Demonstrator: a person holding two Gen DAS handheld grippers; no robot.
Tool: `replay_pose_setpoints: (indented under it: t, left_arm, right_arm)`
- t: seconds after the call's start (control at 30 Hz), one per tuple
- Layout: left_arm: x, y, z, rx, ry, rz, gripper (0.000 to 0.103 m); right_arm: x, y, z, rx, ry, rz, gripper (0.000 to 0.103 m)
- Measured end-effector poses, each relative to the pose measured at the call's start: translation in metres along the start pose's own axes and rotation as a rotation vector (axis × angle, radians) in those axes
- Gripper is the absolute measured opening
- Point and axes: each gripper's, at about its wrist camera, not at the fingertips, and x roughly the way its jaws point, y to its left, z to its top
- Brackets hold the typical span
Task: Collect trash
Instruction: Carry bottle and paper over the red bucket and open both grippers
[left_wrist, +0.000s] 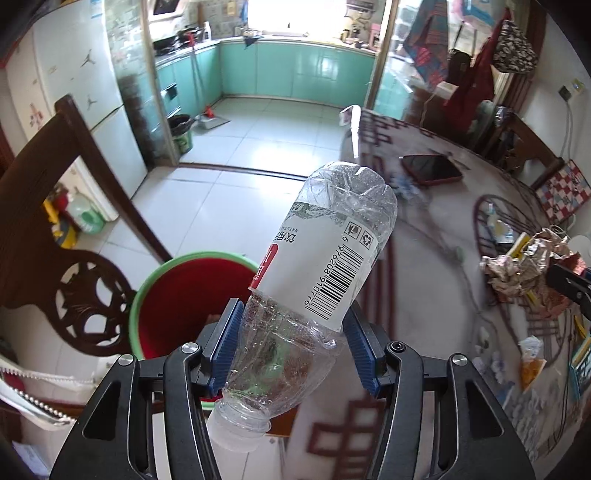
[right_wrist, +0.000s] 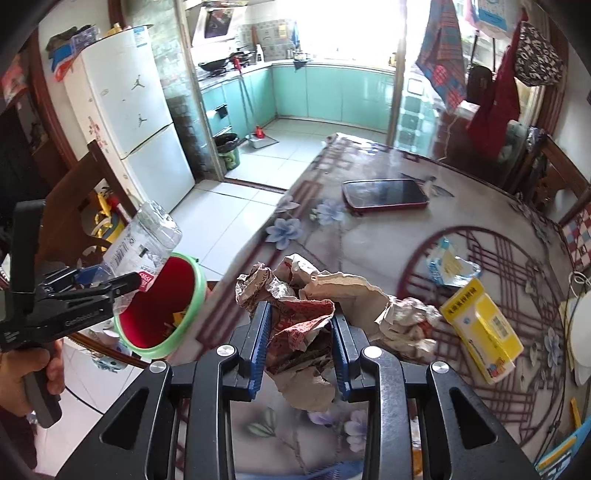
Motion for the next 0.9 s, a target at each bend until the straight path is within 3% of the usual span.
replay_pose_setpoints:
  t: [0.23, 0.47, 0.53, 0.9]
  left_arm:
    - [0.013, 0.045, -0.012, -0.073, 0.044, 0.097, 0.054]
    - [0.027, 0.084, -0.031, -0.138, 0.101, 0.182, 0.054]
    - [0.031, 0.093, -0.037, -0.157, 0.119, 0.204, 0.054]
    - [0.047, 0.119, -0.046, -0.222, 0.171, 0.219, 0.054]
  right_arm:
    - [0.025, 0.043, 0.01, -0.065, 0.008, 0.072, 0.028]
    - [0.074, 0.093, 0.019, -0.041, 0.03, 0.248, 0.028]
    - [0.079, 0.098, 0.02, -0.039, 0.04, 0.262, 0.028]
    - [0.131, 0.139, 0.024, -0.075, 0.126, 0.341, 0.028]
